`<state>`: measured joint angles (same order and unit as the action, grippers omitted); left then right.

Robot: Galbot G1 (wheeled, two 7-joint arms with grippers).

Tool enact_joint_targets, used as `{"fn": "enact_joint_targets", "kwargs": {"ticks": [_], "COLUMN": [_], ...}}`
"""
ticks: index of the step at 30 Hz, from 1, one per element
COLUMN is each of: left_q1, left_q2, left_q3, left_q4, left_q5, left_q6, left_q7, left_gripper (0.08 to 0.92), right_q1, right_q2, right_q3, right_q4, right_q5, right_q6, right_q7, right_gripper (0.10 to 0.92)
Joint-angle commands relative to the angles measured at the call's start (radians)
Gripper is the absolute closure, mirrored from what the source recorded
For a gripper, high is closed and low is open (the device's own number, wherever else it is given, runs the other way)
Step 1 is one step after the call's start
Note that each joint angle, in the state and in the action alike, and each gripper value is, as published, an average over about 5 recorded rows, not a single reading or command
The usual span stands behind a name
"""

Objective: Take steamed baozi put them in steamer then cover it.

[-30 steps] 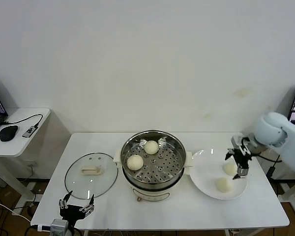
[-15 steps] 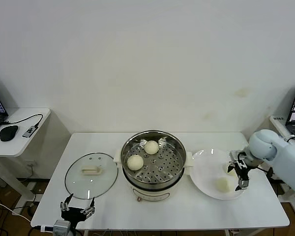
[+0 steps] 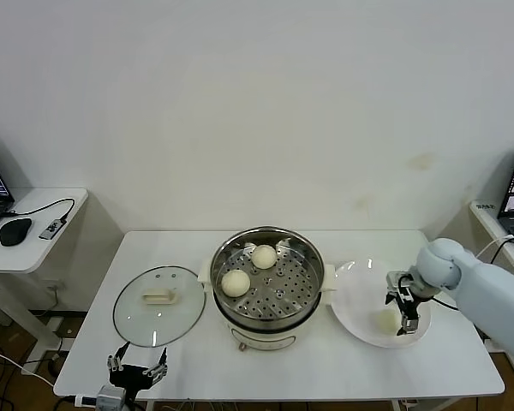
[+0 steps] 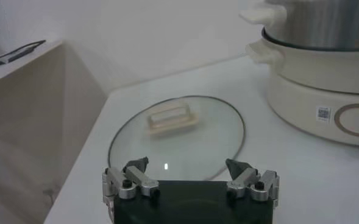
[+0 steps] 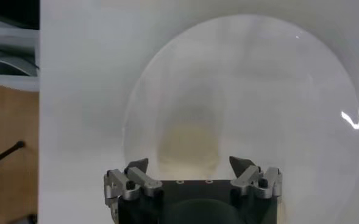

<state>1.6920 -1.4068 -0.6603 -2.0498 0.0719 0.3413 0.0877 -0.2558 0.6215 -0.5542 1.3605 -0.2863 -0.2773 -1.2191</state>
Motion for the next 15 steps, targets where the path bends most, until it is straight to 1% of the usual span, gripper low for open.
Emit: {"fn": "enact_joint_targets", "kwargs": {"ticks": [1, 7, 15], "left_q1": [-0.001, -0.003, -0.005], "left_q2": [0.0, 0.002, 0.002], "left_q3": [0.0, -0.002, -0.003], "left_q4": [0.002, 0.013, 0.014], "left_q5": [0.001, 0.001, 0.002], "left_q6": [0.001, 0.0, 0.001], "left_q7": [0.001, 0.0, 0.002], "left_gripper": [0.177, 0.177, 0.177], "right_q1": [-0.015, -0.014, -0.014], "right_q2": [0.028, 0.038, 0.02], "right_q3": [0.006, 0.004, -0.001], "right_q4": [-0.023, -0.033, -0.02], "right_q5": [-0.015, -0.022, -0.025], "right_q6": [0.002, 0.002, -0.002], "right_q7": [0.033, 0.045, 0.01], "right_gripper": [0.203, 0.203, 0.203]}}
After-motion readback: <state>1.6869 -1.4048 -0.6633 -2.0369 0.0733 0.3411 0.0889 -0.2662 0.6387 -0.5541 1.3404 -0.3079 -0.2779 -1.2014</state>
